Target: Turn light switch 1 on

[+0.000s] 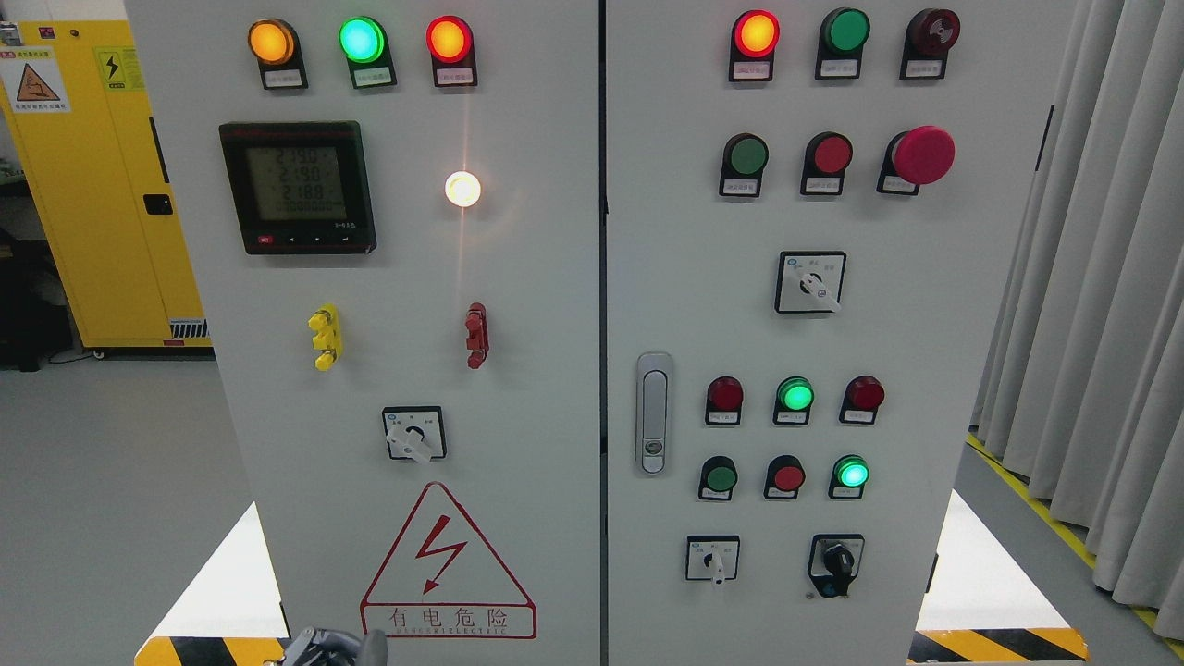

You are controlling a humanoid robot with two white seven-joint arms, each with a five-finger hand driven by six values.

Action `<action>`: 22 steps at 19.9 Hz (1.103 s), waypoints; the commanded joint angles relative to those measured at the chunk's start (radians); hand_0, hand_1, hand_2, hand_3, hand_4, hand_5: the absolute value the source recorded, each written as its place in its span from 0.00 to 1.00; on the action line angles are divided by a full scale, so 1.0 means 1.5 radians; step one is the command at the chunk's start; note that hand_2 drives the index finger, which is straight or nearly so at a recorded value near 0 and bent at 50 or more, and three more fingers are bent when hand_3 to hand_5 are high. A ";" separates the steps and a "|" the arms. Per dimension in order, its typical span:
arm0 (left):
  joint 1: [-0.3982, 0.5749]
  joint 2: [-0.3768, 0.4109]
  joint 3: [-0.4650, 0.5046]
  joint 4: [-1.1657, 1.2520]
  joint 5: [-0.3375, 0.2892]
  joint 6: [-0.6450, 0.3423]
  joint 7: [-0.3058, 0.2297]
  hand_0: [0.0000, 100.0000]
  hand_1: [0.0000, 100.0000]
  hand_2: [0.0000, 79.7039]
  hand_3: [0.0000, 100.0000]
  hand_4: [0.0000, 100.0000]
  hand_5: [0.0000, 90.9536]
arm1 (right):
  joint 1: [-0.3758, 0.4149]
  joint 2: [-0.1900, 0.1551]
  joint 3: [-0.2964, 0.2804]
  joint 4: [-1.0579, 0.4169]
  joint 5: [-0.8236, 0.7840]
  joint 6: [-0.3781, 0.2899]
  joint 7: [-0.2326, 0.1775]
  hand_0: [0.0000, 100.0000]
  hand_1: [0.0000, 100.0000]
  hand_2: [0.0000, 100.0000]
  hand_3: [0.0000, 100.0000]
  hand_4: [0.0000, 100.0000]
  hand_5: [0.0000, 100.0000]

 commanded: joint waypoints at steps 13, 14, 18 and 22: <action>0.098 0.043 0.101 0.756 0.086 -0.217 -0.209 0.00 0.41 0.34 0.42 0.52 0.21 | 0.000 0.000 0.000 0.000 -0.019 0.001 0.000 0.00 0.50 0.04 0.00 0.00 0.00; 0.098 0.043 0.100 0.788 0.084 -0.215 -0.222 0.01 0.41 0.34 0.42 0.52 0.21 | 0.000 0.000 0.000 0.000 -0.019 0.001 0.000 0.00 0.50 0.04 0.00 0.00 0.00; 0.089 0.043 0.095 0.941 0.081 -0.208 -0.278 0.13 0.41 0.10 0.20 0.35 0.00 | 0.000 0.000 0.000 0.000 -0.019 0.001 0.000 0.00 0.50 0.04 0.00 0.00 0.00; 0.065 0.044 0.078 1.060 0.081 -0.147 -0.315 0.19 0.39 0.00 0.10 0.26 0.00 | 0.000 0.000 0.000 0.000 -0.019 0.001 0.000 0.00 0.50 0.04 0.00 0.00 0.00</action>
